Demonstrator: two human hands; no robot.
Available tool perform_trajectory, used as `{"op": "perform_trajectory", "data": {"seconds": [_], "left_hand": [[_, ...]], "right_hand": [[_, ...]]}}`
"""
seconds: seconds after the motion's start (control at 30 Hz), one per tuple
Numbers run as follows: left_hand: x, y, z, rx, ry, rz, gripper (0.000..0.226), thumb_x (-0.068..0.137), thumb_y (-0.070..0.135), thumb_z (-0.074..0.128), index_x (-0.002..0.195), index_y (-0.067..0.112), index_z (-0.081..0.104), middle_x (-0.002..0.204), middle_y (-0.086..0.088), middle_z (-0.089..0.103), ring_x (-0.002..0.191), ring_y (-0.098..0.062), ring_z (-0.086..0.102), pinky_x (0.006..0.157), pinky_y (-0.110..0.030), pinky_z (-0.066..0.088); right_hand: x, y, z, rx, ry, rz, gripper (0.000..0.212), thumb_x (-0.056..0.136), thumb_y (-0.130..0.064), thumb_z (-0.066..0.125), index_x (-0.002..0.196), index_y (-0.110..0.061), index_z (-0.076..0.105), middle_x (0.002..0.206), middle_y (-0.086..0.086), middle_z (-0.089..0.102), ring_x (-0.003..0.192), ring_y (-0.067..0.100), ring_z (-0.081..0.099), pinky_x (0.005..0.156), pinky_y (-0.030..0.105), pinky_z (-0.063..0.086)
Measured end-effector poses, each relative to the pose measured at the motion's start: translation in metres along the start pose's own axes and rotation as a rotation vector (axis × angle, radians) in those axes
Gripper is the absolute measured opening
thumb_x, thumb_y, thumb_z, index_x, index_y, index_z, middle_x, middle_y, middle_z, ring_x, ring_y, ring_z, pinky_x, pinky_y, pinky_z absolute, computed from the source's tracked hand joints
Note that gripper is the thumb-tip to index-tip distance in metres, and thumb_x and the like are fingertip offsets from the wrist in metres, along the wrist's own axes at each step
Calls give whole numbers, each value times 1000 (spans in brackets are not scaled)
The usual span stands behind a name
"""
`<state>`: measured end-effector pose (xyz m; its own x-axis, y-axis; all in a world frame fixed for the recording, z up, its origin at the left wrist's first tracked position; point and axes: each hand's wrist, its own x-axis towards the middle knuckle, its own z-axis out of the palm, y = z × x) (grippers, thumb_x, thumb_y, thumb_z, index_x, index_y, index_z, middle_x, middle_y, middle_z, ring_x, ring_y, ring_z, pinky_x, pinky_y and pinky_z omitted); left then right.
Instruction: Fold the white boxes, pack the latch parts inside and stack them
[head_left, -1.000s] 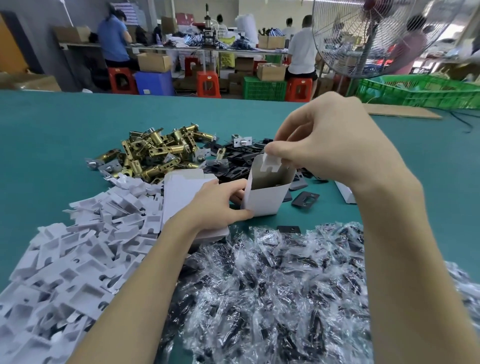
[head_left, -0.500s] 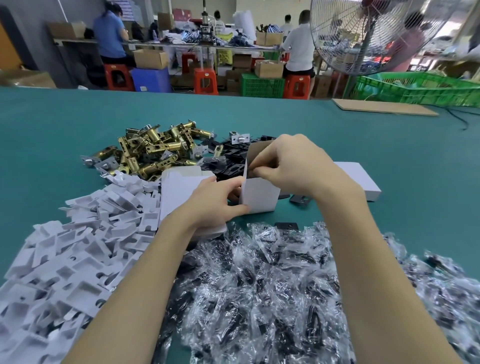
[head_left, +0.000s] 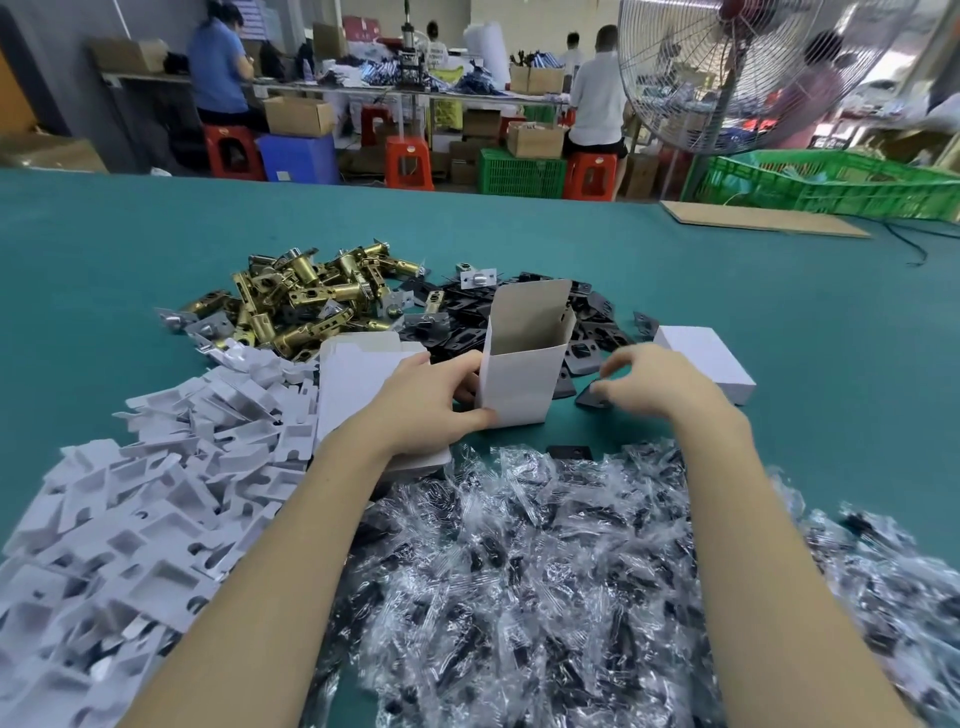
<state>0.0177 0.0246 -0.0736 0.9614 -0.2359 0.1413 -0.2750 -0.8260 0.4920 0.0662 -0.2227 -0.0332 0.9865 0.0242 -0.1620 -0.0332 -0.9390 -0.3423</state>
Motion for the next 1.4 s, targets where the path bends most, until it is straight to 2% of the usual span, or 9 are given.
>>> {"op": "perform_trajectory", "data": {"seconds": [0.13,0.23,0.37,0.53,0.63,0.73,1.0,1.17,1.4], "left_hand": [[0,0,0,4,-6,-3,45,93,46,68,135,39,53,112,17,69,91,17,44,84,-26,24],[0,1,0,3,-7,-19,45,94,47,66,136,40,52,111,18,68,91,16,44,82,-26,24],[1,3,2,0,6,-62,35,98,47,57,129,31,49,110,18,65,104,-6,53,93,-31,33],[0,4,2,-23,15,-88,33,103,48,47,131,30,47,121,12,67,116,-15,51,110,-39,35],[0,4,0,-38,-8,-106,38,102,52,48,134,33,46,128,8,66,128,-23,49,112,-47,38],[-1,5,-1,-53,-14,-101,38,101,52,50,133,33,46,126,7,66,127,-25,50,111,-49,40],[-4,7,-2,-96,21,-50,27,102,44,54,126,31,50,97,26,62,94,9,56,110,-38,34],[-5,7,-2,-92,13,-38,27,102,45,55,126,34,50,95,28,60,96,8,55,101,-34,36],[-5,5,-1,-91,19,-36,24,101,45,55,123,36,50,96,25,64,99,10,49,91,-31,29]], "right_hand": [[6,9,7,179,70,77,49,87,-27,80,130,-18,59,124,7,60,100,24,51,81,31,40],[8,12,4,338,102,45,37,85,-18,82,119,-16,68,116,8,69,101,27,65,92,36,53],[-2,6,-20,595,295,-110,19,84,-14,81,103,-16,78,84,-3,76,75,12,72,80,32,63],[-28,-19,-55,719,502,-436,17,90,-21,77,85,-37,75,81,-15,77,77,-1,71,73,24,56],[-39,-40,-54,646,540,-583,14,95,-19,71,97,-31,77,89,-14,76,79,-6,68,70,12,51],[-39,-56,-41,436,523,-619,13,98,-22,66,101,-31,75,88,-17,72,83,3,67,73,25,53],[-27,-61,-24,187,456,-665,19,102,-21,56,110,-30,70,88,-16,64,99,23,58,71,33,44],[-25,-51,-29,123,322,-698,24,102,-17,56,111,-30,73,81,-23,60,98,21,51,85,43,52],[-29,-59,-25,-67,296,-621,30,103,-20,46,119,-32,69,85,-11,59,99,16,36,82,37,40]]}}
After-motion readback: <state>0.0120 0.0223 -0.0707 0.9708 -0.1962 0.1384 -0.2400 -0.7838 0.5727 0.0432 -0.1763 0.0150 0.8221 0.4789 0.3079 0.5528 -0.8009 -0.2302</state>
